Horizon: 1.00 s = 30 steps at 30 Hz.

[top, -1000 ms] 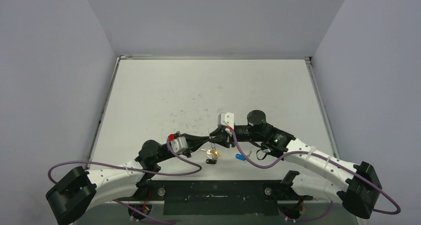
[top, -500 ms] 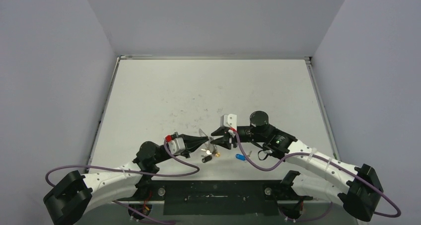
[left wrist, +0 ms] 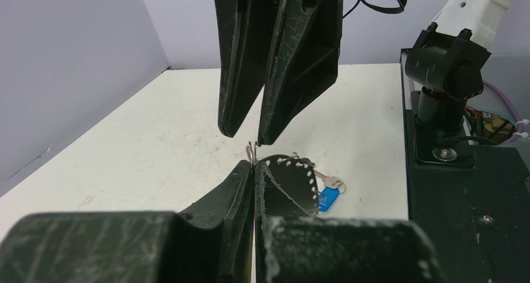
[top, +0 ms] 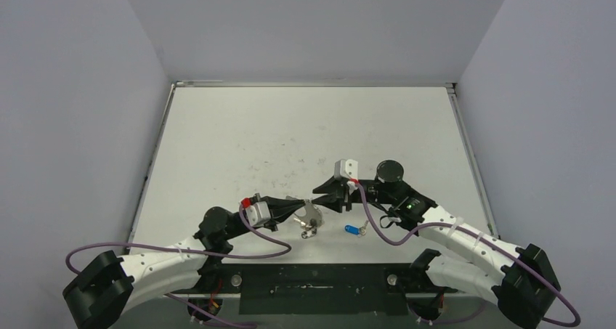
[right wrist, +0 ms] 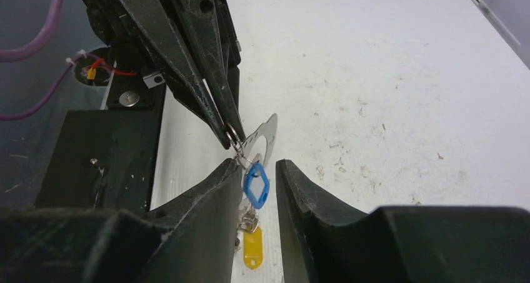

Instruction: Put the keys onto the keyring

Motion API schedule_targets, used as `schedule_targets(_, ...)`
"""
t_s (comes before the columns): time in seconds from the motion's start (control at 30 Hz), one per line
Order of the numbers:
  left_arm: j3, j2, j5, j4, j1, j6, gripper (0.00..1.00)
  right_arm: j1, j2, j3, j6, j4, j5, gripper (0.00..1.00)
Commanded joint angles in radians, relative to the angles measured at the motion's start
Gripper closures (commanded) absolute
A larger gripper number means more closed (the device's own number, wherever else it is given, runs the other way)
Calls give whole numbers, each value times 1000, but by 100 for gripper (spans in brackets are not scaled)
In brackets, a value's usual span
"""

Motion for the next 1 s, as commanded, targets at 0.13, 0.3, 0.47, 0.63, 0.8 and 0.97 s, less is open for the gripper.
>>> schedule_targets(0.13,21,-17,21,46,-5,-3,100,-12,-4,0,51,174,-110,71)
schedule_targets(0.3,21,-16,22,45,-5,-3,100,-12,7,-1,25,148,-120,71)
schedule_targets(0.47,22,-17,24,44,-6,-3,100,-12,27,-22,9,173,-141,72)
schedule_targets(0.63,25,-13,24,43,-5,-5,100,-12,45,-38,-21,195,-146,72)
schedule_targets(0.8,28,-9,24,43,-5,-3,100,-11,76,-38,-18,234,-152,74)
schedule_targets(0.97,33,-4,29,40,-5,-4,100,0,96,-27,10,267,-161,81)
